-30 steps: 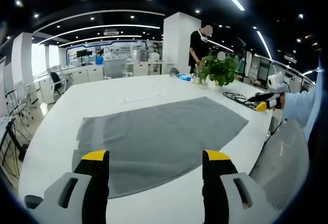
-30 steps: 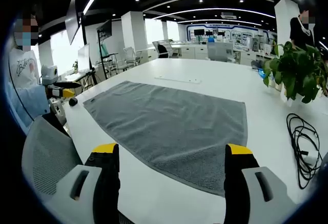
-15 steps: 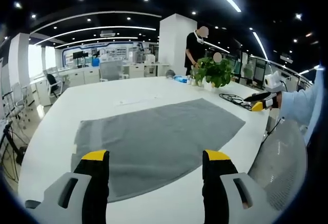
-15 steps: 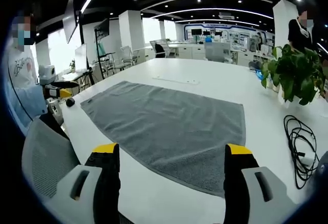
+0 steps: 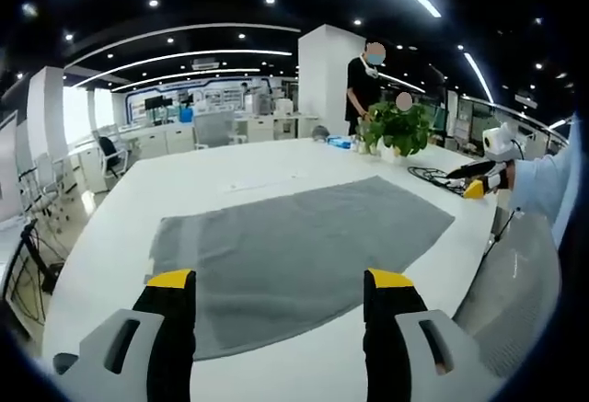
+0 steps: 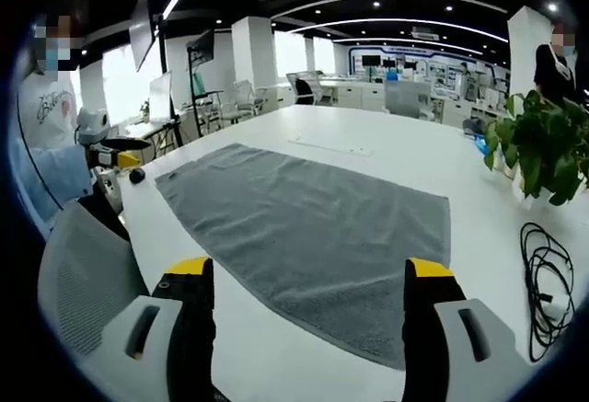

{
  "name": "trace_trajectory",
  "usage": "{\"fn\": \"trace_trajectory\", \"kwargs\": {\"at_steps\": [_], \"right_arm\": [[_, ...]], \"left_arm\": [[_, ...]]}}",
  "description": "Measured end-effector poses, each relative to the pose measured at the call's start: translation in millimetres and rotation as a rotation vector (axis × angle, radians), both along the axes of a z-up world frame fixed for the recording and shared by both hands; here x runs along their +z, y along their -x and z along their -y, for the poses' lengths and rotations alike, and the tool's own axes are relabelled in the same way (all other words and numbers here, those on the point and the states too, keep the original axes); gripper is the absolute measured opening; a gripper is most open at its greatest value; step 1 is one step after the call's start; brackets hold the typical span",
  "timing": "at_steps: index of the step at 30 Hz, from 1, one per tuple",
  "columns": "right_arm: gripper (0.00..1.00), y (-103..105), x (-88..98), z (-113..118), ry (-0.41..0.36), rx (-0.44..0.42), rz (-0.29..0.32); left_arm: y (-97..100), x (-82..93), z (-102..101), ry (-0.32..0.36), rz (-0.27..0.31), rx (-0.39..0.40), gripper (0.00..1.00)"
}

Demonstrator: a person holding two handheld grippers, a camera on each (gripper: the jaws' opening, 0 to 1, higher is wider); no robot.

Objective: Fold the towel on the table until its edges align and the towel forms a compact rectangular stack.

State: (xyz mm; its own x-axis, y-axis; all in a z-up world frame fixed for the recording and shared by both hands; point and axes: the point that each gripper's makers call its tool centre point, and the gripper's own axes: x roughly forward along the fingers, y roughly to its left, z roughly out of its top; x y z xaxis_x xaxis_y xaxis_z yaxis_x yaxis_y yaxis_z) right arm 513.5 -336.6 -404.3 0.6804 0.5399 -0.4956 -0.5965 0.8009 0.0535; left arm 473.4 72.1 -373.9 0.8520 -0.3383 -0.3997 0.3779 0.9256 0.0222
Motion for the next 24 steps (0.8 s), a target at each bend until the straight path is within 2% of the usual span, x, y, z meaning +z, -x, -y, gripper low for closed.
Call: {"fn": "trace_trajectory", "kwargs": {"at_steps": [5,24], "right_arm": [[0.85,0.1,-2.0,2.8,-0.012,0.001,-0.005],[0.85,-0.8,-3.8,8.5,-0.011,0.013,-0.007]], "left_arm": [[1.0,5.2,-3.2,-0.007,0.008,0.023,0.76],[-1.6,3.7,1.1,-0.022,0.007,0.025,0.76]]}}
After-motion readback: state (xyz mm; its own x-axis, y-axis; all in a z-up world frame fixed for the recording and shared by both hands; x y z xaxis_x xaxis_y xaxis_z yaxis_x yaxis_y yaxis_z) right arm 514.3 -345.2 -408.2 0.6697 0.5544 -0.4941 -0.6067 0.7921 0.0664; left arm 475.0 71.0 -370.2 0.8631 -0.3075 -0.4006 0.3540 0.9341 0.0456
